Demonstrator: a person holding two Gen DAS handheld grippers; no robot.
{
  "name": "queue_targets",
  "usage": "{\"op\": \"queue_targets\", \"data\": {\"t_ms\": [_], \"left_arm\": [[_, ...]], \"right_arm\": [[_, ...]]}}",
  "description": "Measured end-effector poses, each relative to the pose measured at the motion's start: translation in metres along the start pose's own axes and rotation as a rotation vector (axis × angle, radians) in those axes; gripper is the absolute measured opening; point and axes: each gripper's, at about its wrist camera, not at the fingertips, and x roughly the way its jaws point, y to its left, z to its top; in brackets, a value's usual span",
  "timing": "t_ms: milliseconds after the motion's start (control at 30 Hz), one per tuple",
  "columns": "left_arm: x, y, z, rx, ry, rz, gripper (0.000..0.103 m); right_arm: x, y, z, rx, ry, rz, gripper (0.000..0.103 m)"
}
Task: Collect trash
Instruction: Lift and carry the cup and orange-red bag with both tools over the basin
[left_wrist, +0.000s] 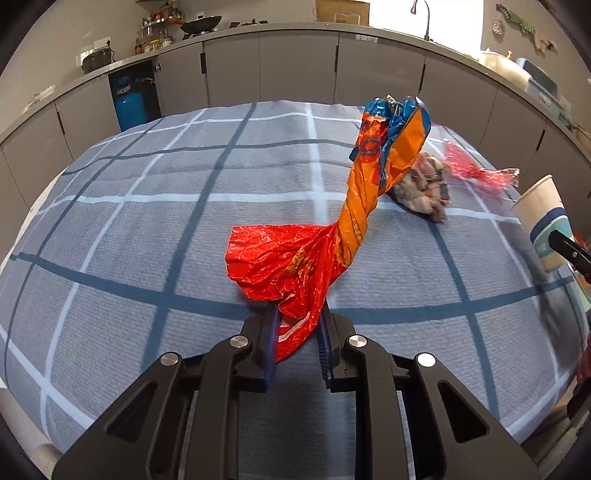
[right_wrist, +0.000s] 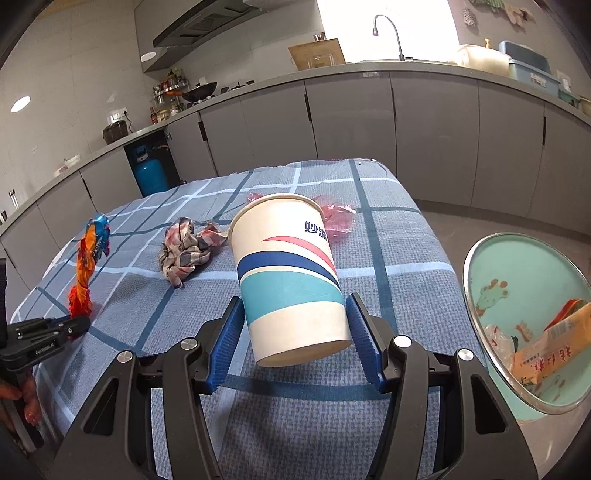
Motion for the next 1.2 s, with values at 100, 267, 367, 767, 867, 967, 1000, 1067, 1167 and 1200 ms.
{"op": "queue_targets", "data": {"t_ms": [100, 267, 367, 767, 867, 967, 1000, 1067, 1167, 1200], "left_arm": [[-0.002, -0.012, -0.003, -0.002, -0.006, -0.006, 0.018], [-0.004, -0.028, -0.002, -0.006, -0.004, -0.019, 0.017], [-0.005, -0.038, -0.001, -0.006, -0.006, -0.03, 0.017], [-0.007, -0.083, -0.003, 0.018, 0.006, -0.082, 0.016], [-0.008, -0.091, -0.004, 0.029, 0.005, -0.089, 0.016], [-0.008, -0.1, -0.004, 0.032, 0.006, -0.096, 0.016], [-0.009, -0.102, -0.004, 0.032, 0.006, -0.099, 0.016], [-0.009, -0.108, -0.004, 0.034, 0.003, -0.104, 0.016], [-0.011, -0.118, -0.002, 0.041, -0.003, -0.108, 0.016], [-0.011, -0.122, -0.002, 0.045, -0.006, -0.111, 0.016]], "right_arm": [[-0.004, -0.004, 0.0, 0.014, -0.006, 0.005, 0.057], [-0.01, -0.009, 0.0, 0.019, -0.018, 0.003, 0.057], [-0.014, -0.012, 0.001, 0.024, -0.027, -0.005, 0.057], [-0.029, -0.03, 0.0, 0.059, -0.053, -0.024, 0.057], [-0.031, -0.033, 0.001, 0.062, -0.061, -0.025, 0.057], [-0.035, -0.035, 0.002, 0.065, -0.069, -0.025, 0.057], [-0.036, -0.035, 0.002, 0.064, -0.07, -0.027, 0.057], [-0.039, -0.037, 0.002, 0.062, -0.076, -0.034, 0.057], [-0.045, -0.043, 0.003, 0.065, -0.085, -0.049, 0.057], [-0.047, -0.045, 0.003, 0.069, -0.086, -0.053, 0.057]]}}
